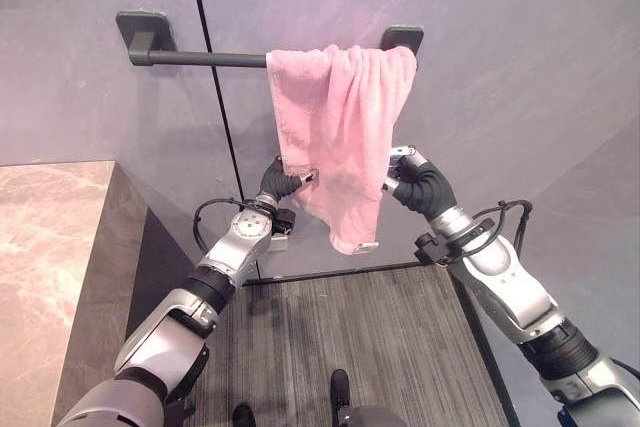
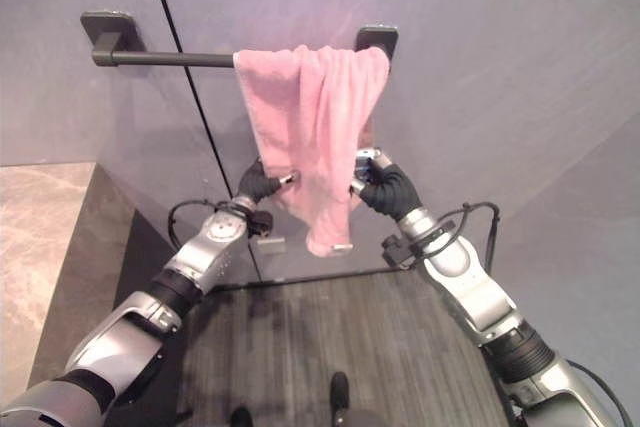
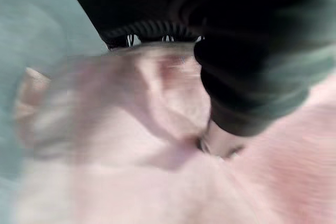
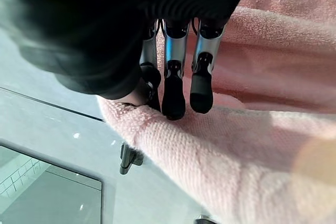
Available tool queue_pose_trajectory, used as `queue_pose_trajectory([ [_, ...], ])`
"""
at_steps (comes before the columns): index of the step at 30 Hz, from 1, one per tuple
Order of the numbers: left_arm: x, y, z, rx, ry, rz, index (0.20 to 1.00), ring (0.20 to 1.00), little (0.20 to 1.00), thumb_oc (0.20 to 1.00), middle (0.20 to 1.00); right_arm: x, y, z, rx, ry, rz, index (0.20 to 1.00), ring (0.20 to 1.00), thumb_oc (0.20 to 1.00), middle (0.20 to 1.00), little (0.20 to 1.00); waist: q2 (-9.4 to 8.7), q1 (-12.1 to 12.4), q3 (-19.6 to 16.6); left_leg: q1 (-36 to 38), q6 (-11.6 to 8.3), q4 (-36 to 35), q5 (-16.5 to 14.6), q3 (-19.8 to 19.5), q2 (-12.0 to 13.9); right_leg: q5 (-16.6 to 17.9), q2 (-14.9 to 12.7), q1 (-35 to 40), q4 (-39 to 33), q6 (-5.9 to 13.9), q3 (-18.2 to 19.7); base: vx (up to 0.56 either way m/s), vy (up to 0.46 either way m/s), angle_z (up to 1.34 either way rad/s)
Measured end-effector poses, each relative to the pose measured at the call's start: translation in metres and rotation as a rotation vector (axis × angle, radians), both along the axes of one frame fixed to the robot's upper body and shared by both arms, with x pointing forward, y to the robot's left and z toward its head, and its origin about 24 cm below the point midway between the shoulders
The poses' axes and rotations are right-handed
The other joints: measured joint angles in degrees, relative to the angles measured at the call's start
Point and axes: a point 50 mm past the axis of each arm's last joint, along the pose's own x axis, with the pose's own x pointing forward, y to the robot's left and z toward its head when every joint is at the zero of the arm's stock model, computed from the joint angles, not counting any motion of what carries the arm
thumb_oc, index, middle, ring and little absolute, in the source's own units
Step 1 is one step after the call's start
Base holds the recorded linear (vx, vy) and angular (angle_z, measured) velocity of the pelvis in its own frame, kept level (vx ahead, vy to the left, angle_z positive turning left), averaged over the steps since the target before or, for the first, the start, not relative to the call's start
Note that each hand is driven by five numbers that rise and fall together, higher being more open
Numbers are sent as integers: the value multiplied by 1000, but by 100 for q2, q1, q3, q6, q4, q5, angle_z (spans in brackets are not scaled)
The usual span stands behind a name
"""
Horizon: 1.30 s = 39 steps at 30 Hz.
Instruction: Put brush and paste in cup on sink, flatten towel.
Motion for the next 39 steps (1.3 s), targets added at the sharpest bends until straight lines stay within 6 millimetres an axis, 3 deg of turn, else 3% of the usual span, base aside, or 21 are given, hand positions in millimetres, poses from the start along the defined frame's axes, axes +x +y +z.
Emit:
queue_pose_trajectory([
  [5, -29, 14, 14, -121, -114, 4, 200, 200, 200, 200, 200, -8, -23, 2, 26, -26, -98, 200, 200, 200, 200, 200, 65, 57, 36, 143, 9, -1, -7, -44, 1, -23, -12, 176, -1, 19, -61, 24, -4, 4],
  [14, -74, 65, 13, -236, -196, 136, 200, 200, 200, 200, 200, -17, -20, 2, 17, -29, -46, 200, 200, 200, 200, 200, 125, 364, 48, 216, 15, -2, -17, -94, 0, -61, -17, 272, -2, 39, -79, -9, 12, 3],
  [21, -76, 67, 18, -245, -225, 131, 200, 200, 200, 200, 200, -18, -3, 8, 24, -57, 38, 200, 200, 200, 200, 200, 127, 541, 34, 258, 7, 0, -9, -163, -6, -36, -18, 345, -1, 8, -124, -12, 16, 3],
  [28, -77, 66, 23, -250, -252, 127, 200, 200, 200, 200, 200, -17, 33, 17, 84, -85, 164, 200, 200, 200, 200, 200, 129, 641, 21, 299, 3, 0, -6, -173, -14, -36, -28, 391, -1, 9, -125, -2, 4, 0],
  [32, -77, 65, 23, -241, -268, 134, 200, 200, 200, 200, 200, -13, 46, 7, 109, -34, 189, 200, 200, 200, 200, 200, 128, 649, 20, 300, 2, 0, -5, -175, -13, -34, -26, 390, -1, 8, -124, 0, 0, 0],
  [37, -74, 68, 11, -228, -222, 171, 200, 200, 200, 200, 200, 2, 49, -19, 107, 97, 128, 200, 200, 200, 200, 200, 144, 659, -17, 320, 2, 1, -4, -173, -17, -33, -31, 410, -1, 7, -126, 0, 0, 0],
  [39, -73, 70, 10, -229, -218, 188, 200, 200, 200, 200, 200, 5, 48, -20, 79, 103, 92, 200, 200, 200, 200, 200, 151, 671, -19, 325, 3, 1, -2, -175, -18, -32, -33, 418, -1, 5, -128, 18, 4, 0],
])
